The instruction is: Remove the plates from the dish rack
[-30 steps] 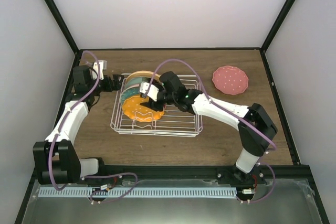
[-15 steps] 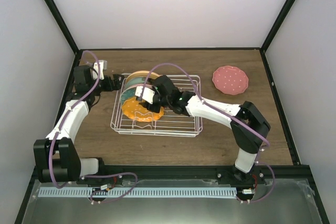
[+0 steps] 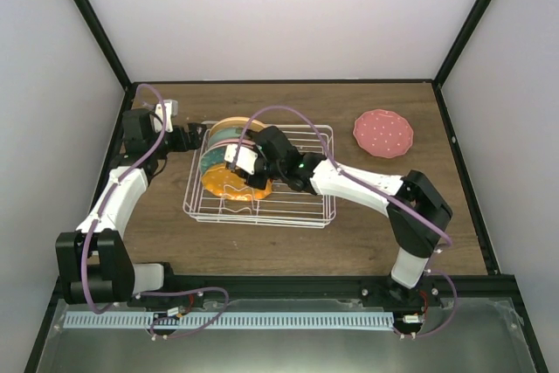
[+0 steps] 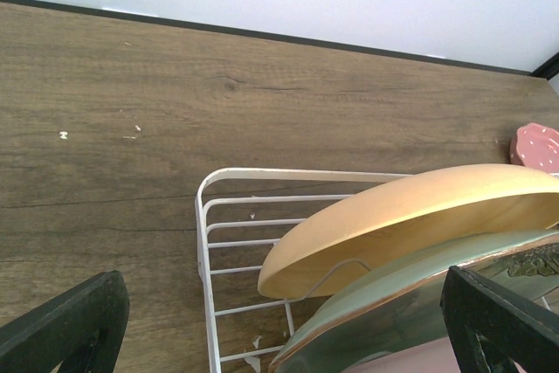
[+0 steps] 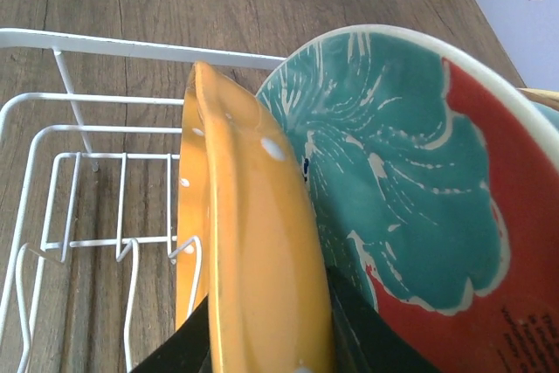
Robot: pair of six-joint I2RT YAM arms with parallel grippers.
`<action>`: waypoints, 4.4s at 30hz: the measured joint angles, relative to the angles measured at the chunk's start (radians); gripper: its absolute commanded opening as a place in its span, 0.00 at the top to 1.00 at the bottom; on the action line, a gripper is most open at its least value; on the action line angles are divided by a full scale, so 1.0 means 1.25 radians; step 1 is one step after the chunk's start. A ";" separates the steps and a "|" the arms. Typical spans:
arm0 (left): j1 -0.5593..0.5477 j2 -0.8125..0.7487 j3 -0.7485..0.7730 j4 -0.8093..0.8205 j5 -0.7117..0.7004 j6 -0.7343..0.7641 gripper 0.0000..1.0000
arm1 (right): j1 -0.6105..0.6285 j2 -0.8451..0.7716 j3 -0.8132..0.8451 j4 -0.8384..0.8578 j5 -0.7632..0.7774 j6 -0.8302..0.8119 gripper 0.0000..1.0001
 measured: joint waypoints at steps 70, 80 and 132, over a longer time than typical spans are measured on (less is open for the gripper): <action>0.000 0.014 0.055 0.028 0.029 -0.038 0.00 | -0.963 0.059 0.051 -0.044 -0.334 0.990 0.99; 0.000 0.013 0.054 0.028 0.029 -0.041 0.00 | -0.994 0.112 0.019 -0.034 -0.318 0.982 0.99; -0.001 0.042 0.054 0.047 0.038 -0.065 0.00 | -1.007 0.237 0.189 -0.356 -0.114 0.696 0.39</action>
